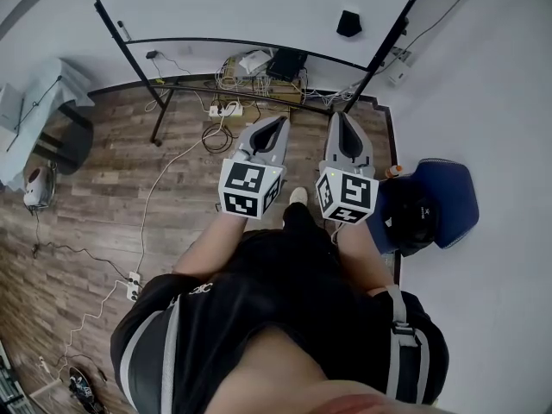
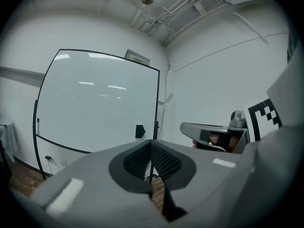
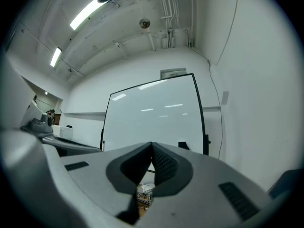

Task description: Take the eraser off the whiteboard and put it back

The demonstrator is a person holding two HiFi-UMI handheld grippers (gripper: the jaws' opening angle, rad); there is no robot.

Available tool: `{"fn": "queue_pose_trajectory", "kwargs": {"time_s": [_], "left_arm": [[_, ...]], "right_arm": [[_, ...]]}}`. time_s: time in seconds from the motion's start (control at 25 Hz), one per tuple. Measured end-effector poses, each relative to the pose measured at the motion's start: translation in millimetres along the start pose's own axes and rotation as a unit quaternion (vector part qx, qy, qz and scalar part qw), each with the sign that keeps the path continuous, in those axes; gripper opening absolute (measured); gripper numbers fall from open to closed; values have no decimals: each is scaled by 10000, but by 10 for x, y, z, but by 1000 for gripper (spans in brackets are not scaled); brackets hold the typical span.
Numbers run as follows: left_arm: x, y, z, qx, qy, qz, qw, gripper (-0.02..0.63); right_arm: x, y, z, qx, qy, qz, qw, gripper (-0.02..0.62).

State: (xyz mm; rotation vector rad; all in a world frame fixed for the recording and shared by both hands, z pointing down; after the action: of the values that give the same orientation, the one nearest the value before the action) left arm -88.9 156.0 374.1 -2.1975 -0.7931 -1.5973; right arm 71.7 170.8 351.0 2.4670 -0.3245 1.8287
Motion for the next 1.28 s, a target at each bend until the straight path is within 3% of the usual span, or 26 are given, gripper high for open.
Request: {"fn": "queue_pose_trajectory", "kwargs": {"time_s": [0.4,1.28], "left_arm": [[-45,597,-374,-102,160,-99,9998,8],[-600,3024,-1050,-337,119,-212,9991,8]], "right_arm": [[315,778,257,60,180,-49,9998,5],[892,2918,1288,-140,177,-318,9992,5]]}}
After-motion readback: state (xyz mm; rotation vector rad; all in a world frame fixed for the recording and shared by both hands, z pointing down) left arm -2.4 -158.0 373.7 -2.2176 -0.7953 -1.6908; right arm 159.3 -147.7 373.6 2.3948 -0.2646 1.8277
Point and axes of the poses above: the fingertips, and each gripper's own axes: y forward along the fingers, z to its right, x out of its underside, the point moved 8 cm from there along -y, backward along the fingers, and after that the axes turned 14 degrees about -y, right-handed, at the moved point
